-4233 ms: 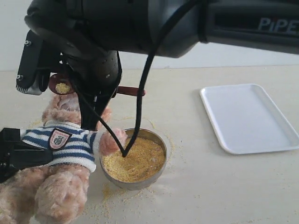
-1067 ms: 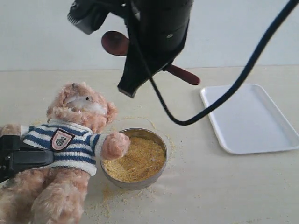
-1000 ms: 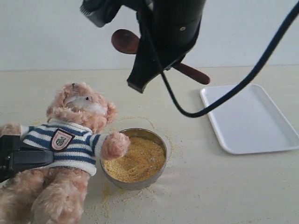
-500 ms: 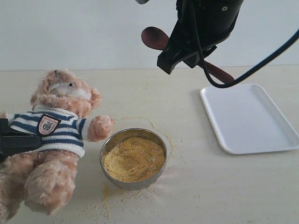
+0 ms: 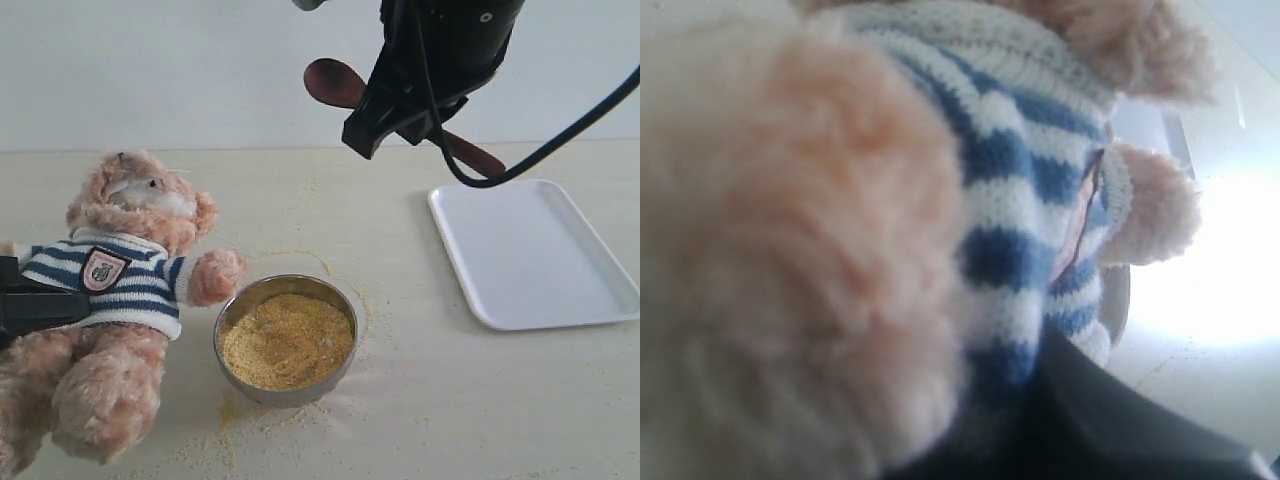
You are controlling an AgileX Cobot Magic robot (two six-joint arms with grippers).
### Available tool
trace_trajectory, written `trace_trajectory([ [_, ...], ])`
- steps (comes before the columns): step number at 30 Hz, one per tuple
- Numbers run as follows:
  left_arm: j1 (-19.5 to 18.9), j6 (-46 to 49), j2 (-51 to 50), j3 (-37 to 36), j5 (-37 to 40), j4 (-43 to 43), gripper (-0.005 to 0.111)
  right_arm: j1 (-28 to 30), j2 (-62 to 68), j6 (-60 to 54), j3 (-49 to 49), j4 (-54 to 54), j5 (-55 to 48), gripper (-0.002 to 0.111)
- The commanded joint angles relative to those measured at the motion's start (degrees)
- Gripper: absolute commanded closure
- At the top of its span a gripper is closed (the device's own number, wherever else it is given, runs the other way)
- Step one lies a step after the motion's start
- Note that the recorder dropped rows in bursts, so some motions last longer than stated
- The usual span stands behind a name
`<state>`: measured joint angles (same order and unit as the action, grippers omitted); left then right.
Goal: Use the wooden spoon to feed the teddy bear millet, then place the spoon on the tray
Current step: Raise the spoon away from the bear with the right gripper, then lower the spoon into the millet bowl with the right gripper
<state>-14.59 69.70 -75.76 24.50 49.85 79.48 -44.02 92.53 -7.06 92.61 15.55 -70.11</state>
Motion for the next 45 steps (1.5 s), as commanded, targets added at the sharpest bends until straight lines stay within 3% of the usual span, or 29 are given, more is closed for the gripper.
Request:
trace_trajectory([
  [1,-0.2,-0.3,0.0,0.4,1.1,0.8,0.102,0.2,-0.6,-0.4,0.0,0.0,0.1,0.109],
  [13,-0.2,-0.2,0.0,0.4,-5.7,1.7,0.102,0.2,-0.2,-8.9,0.0,0.0,0.1,0.109],
  [20,-0.2,-0.2,-0.4,0.4,-7.0,11.2,0.102,0.2,2.3,-13.7,-5.1,-0.1,0.1,0.109],
  [25,-0.2,4.0,-3.0,0.4,-7.0,18.9,0.102,0.0,4.2,-16.2,-10.1,0.7,6.0,0.109],
  [33,-0.2,4.5,-8.0,1.1,-4.0,20.5,0.102,-7.6,6.8,-16.5,-10.1,6.9,15.4,0.109],
  [38,-0.2,4.9,-8.5,1.5,-3.0,20.5,0.102,-12.3,12.1,-15.2,-10.1,22.7,8.6,0.109],
  [45,-0.2,4.9,-8.5,1.5,-2.9,20.5,0.102,-13.1,15.5,-15.8,-10.1,25.1,1.5,0.109],
])
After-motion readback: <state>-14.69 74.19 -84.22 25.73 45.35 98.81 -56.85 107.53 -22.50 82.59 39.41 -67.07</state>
